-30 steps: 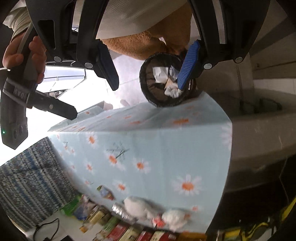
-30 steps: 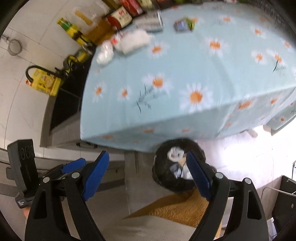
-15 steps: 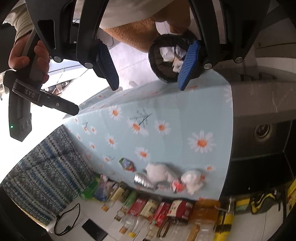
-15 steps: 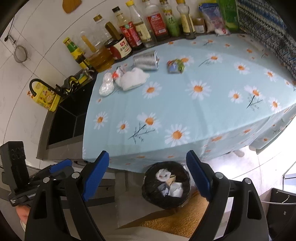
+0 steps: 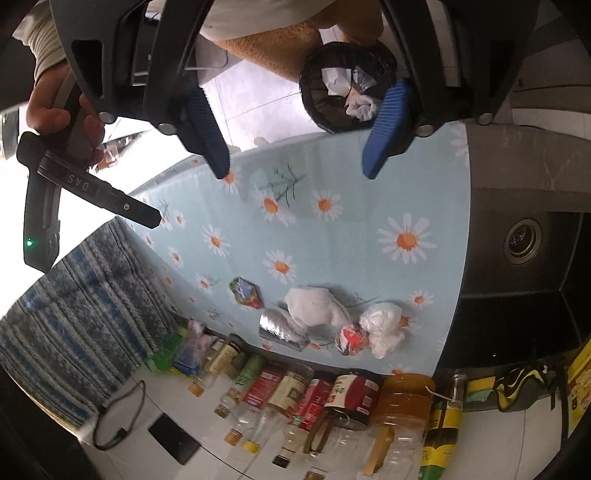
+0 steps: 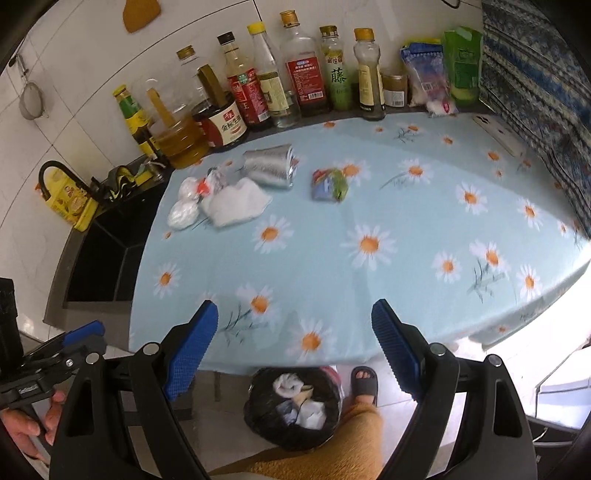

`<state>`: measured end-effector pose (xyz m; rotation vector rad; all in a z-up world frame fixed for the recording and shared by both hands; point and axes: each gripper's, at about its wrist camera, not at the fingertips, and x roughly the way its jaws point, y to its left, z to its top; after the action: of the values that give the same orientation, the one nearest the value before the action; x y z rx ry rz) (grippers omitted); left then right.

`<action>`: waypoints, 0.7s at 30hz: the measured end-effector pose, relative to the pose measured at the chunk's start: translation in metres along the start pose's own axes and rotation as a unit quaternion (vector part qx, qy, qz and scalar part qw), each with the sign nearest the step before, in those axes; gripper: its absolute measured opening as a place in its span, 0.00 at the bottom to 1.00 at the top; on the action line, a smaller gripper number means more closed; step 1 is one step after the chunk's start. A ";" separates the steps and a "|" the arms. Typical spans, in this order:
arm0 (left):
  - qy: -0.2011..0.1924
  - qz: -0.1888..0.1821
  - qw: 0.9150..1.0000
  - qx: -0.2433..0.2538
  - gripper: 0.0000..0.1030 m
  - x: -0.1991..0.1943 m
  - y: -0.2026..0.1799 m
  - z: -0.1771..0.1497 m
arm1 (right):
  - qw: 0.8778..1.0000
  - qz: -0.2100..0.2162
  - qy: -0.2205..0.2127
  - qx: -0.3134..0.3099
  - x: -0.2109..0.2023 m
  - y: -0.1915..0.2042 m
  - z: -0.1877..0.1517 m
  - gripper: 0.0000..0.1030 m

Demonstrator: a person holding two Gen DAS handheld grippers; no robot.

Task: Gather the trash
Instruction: 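Reach the right tool to the red-labelled snack packet while the left tool reaches the grey knit cloth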

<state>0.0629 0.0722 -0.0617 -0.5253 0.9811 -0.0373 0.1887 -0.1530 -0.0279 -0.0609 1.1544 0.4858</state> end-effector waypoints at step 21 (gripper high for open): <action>0.013 0.082 0.995 -0.063 0.70 0.082 -0.030 0.080 | 0.994 0.044 0.058 -0.083 0.121 -0.048 0.118 0.82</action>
<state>0.1794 0.0571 -0.0769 -0.5598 1.0542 0.1652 0.3478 -0.1209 -0.0960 -0.1836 1.2315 0.6632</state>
